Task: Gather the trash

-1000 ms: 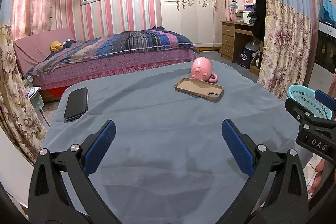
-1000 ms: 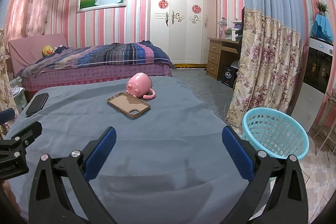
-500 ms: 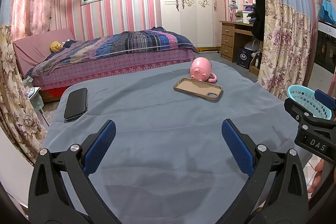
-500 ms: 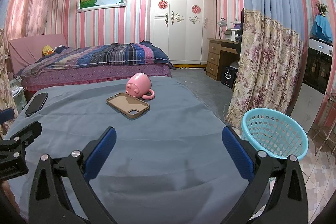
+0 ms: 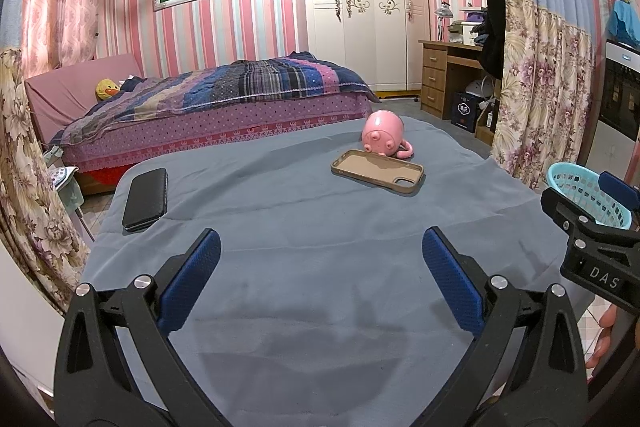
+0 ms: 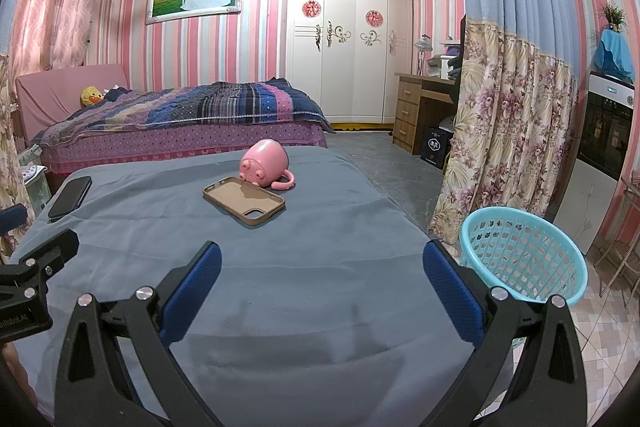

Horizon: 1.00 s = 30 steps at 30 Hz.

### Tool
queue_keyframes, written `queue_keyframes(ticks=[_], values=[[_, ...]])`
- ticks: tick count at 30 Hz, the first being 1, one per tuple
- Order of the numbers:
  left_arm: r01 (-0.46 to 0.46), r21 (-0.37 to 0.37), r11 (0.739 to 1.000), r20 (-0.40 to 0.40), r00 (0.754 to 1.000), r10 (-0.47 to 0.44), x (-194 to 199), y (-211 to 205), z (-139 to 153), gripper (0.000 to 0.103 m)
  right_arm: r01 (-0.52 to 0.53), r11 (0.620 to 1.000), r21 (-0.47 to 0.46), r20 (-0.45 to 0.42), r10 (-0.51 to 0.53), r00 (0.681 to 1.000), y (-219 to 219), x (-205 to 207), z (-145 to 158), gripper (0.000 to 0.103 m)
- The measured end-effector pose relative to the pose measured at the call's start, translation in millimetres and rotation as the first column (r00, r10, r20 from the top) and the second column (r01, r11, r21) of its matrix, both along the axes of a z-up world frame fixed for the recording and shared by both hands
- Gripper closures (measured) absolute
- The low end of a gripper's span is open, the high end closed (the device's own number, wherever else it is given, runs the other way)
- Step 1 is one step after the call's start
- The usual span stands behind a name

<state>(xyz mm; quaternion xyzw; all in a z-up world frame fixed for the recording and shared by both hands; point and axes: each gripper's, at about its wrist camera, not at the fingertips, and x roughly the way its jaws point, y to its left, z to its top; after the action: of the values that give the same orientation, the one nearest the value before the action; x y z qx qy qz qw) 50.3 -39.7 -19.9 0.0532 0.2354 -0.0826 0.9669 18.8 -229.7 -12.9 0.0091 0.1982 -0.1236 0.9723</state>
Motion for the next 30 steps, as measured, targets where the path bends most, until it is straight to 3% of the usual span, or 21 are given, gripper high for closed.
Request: queue_keyframes(ticks=[30], values=[[0.0, 0.0, 1.0, 0.0, 1.0, 0.0, 0.2, 1.3, 0.7, 0.005, 0.001, 1.0, -0.003, 0.003, -0.001, 1.0, -0.6, -0.5, 2.5, 0.005]])
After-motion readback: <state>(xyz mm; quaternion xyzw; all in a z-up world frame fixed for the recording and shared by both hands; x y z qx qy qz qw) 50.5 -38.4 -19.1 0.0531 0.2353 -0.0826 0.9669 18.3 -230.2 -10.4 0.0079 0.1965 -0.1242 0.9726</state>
